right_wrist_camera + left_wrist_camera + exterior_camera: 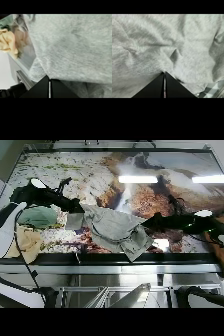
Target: Fold the shirts.
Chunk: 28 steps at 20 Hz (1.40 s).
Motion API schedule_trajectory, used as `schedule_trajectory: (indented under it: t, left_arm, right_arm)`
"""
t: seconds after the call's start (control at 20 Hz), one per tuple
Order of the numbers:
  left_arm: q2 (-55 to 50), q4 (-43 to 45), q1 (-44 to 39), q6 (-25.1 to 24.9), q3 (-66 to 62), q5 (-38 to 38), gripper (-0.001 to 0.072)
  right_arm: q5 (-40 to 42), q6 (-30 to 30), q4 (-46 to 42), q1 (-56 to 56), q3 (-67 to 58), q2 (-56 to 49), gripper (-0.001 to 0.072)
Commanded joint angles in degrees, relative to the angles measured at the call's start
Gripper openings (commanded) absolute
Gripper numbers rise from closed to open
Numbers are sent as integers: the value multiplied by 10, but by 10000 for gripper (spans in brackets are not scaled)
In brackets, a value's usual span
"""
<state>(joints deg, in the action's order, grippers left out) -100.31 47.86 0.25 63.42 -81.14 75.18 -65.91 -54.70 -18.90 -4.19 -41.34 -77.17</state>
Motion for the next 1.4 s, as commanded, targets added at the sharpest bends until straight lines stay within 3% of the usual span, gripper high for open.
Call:
schedule_trajectory:
  t: [0.0, 0.1, 0.25, 0.4, 0.6, 0.75, 1.0, 1.15, 1.35]
  left_arm:
    - [58, -1, 14, -4, -11, -10, 17]
    - [101, -35, 30, -25, -11, 1, 17]
    - [203, -172, 70, -89, -12, 10, 16]
    - [339, -265, 116, -129, -27, 14, 16]
    - [509, -268, 170, -137, -129, -23, 19]
    - [562, -265, 230, -133, -214, -14, 19]
    - [516, -271, 275, -62, -241, 92, 19]
    - [441, -265, 227, -59, -166, 104, 20]
    - [278, -263, 144, -75, -65, 123, 20]
  right_arm:
    - [-17, 9, 10, -24, -3, 45, 11]
    - [-38, 21, 42, -40, -4, 83, 11]
    - [-119, 69, 149, -85, -50, 157, 11]
    - [-121, 70, 193, -144, -153, 256, 11]
    - [-63, 81, 187, -215, -296, 377, 11]
    - [-21, 77, 134, -253, -355, 430, 11]
    - [-35, 39, 87, -256, -359, 431, 11]
    - [-64, 6, 70, -241, -318, 375, 12]
    - [-34, -38, -33, -140, -188, 252, 13]
